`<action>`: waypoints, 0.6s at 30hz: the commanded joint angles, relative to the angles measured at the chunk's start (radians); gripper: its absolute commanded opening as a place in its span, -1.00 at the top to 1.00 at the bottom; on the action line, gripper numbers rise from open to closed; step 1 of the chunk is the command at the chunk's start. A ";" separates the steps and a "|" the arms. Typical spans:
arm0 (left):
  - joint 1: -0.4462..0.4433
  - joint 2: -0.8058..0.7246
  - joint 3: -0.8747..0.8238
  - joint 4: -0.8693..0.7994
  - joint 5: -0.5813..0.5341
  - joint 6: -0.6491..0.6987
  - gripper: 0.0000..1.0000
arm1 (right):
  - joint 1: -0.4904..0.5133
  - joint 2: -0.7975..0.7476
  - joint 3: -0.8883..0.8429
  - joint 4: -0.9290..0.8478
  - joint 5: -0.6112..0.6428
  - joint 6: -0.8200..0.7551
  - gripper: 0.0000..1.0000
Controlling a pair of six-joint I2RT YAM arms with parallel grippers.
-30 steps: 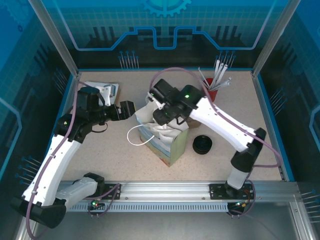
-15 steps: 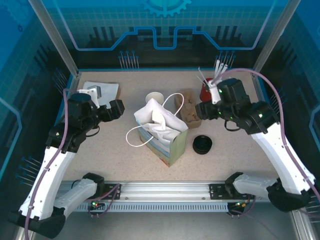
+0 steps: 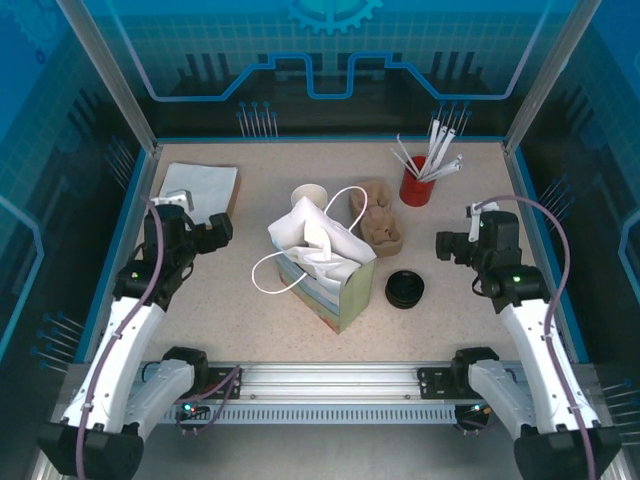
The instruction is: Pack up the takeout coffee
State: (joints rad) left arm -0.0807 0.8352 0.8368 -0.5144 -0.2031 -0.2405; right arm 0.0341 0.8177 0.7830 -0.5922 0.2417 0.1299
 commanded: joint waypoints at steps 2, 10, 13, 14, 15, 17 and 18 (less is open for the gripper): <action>0.023 0.011 -0.077 0.161 -0.028 0.068 -0.97 | -0.077 0.046 -0.116 0.280 -0.066 0.026 -1.00; 0.036 0.102 -0.215 0.407 -0.019 0.148 -0.97 | -0.081 0.256 -0.302 0.798 -0.098 0.060 -1.00; 0.040 0.139 -0.258 0.505 0.007 0.171 -0.97 | -0.073 0.353 -0.327 0.981 -0.128 0.028 -1.00; 0.041 0.152 -0.270 0.534 0.015 0.177 -0.97 | -0.069 0.392 -0.332 1.032 -0.131 0.015 -1.00; 0.041 0.167 -0.280 0.564 0.019 0.180 -0.97 | -0.063 0.429 -0.337 1.085 -0.134 0.004 -1.00; 0.042 0.188 -0.308 0.630 0.032 0.187 -0.97 | -0.056 0.497 -0.349 1.175 -0.138 -0.018 -1.00; 0.044 0.199 -0.321 0.661 0.036 0.188 -0.97 | -0.052 0.529 -0.355 1.220 -0.140 -0.025 -1.00</action>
State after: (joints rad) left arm -0.0502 1.0149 0.5476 -0.0200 -0.1970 -0.0917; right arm -0.0311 1.2869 0.4511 0.3656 0.1249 0.1436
